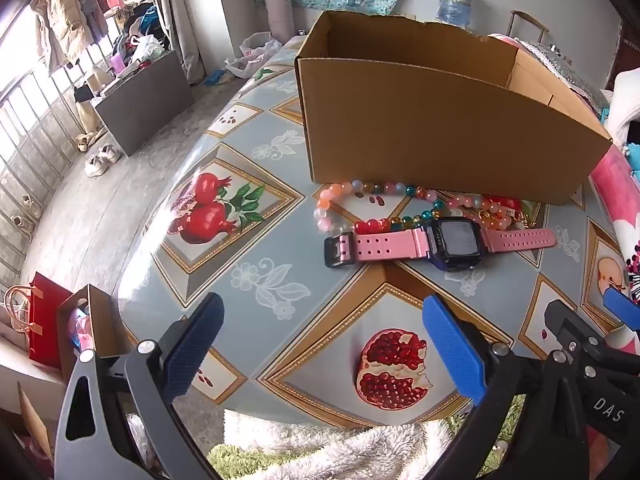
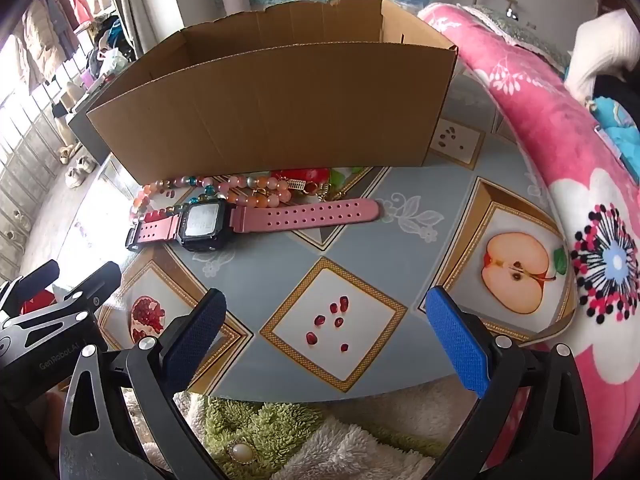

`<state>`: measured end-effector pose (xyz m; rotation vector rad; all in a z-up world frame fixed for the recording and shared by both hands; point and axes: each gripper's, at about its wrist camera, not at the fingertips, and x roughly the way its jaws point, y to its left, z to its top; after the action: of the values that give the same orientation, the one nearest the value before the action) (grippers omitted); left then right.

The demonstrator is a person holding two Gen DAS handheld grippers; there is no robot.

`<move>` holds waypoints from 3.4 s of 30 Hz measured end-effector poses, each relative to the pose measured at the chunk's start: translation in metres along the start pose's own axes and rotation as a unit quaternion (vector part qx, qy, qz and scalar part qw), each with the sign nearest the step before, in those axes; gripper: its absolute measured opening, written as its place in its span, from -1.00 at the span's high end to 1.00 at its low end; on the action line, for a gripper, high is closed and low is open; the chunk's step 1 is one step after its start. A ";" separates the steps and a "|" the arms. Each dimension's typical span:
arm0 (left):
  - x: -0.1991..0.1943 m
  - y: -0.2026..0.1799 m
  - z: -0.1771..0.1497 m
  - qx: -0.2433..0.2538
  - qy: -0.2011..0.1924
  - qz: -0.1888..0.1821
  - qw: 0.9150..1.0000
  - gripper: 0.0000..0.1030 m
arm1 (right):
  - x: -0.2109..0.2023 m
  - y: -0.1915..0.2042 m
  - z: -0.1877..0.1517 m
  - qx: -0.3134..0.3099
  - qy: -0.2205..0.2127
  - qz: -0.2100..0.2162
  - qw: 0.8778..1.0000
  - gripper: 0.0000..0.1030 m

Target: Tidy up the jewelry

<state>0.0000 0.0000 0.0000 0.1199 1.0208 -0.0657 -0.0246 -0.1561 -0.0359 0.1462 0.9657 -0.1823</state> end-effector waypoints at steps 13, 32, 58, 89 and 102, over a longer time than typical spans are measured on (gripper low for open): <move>0.000 0.004 -0.002 -0.002 -0.002 -0.006 1.000 -0.89 | -0.003 0.000 0.001 -0.003 -0.008 -0.013 1.000 -0.87; 0.004 0.003 -0.004 -0.001 0.010 -0.007 1.000 -0.89 | -0.012 0.000 0.002 -0.008 -0.029 -0.029 0.999 -0.87; 0.011 0.005 -0.006 -0.004 0.027 -0.003 1.000 -0.89 | -0.009 0.003 0.002 -0.018 -0.026 -0.022 0.999 -0.87; 0.061 0.016 0.006 0.037 0.036 -0.050 0.997 -0.92 | 0.051 -0.016 -0.002 -0.092 -0.003 0.020 0.996 -0.87; 0.052 0.023 -0.011 0.071 -0.010 -0.086 0.994 -0.92 | 0.025 0.002 0.042 -0.221 -0.052 0.225 0.948 -0.63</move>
<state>0.0206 0.0241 -0.0487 0.1610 1.0050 -0.2960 0.0235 -0.1651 -0.0334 -0.0586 0.8230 0.4428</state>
